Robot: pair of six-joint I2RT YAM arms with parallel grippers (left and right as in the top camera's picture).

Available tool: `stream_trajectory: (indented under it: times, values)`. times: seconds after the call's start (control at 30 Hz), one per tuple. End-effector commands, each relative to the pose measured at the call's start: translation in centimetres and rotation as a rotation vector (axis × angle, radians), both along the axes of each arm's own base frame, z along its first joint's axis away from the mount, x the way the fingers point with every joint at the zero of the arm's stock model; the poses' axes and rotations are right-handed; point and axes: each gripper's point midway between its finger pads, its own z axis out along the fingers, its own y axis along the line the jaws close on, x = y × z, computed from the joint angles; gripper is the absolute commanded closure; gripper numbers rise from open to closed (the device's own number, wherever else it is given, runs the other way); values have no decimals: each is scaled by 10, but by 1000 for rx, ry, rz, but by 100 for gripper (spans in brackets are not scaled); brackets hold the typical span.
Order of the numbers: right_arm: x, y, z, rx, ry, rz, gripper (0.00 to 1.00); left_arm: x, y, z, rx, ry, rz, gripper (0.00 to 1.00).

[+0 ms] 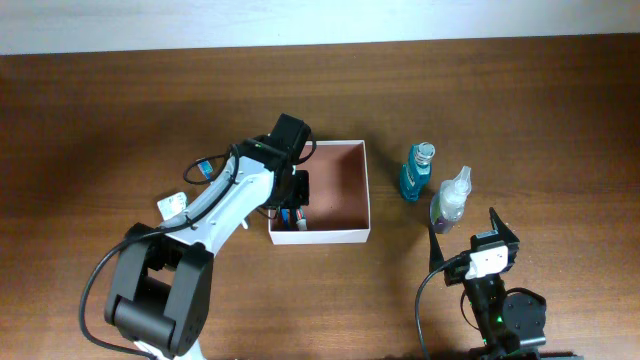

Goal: Pack container
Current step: 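Carry the razor into the box and release it, then move the left gripper back over the blue toothbrush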

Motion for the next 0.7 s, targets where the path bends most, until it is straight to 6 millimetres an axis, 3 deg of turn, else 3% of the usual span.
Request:
stream_trajectory:
  times: [0.0, 0.1, 0.3, 0.37, 0.67]
  values:
    - [0, 0, -2, -4, 3, -1, 2, 4, -3, 6, 3, -5, 2, 81]
    - [0, 0, -2, -4, 3, -1, 2, 6, -9, 27, -17, 9, -3, 82]
    - [0, 0, -2, -4, 3, -1, 2, 22, -14, 87, -41, -54, -9, 83]
    - [0, 0, -2, -4, 3, -1, 2, 28, -15, 98, -41, -84, -12, 82]
    - [0, 0, -2, -4, 3, -1, 2, 31, 17, 98, 33, -78, 58, 82]
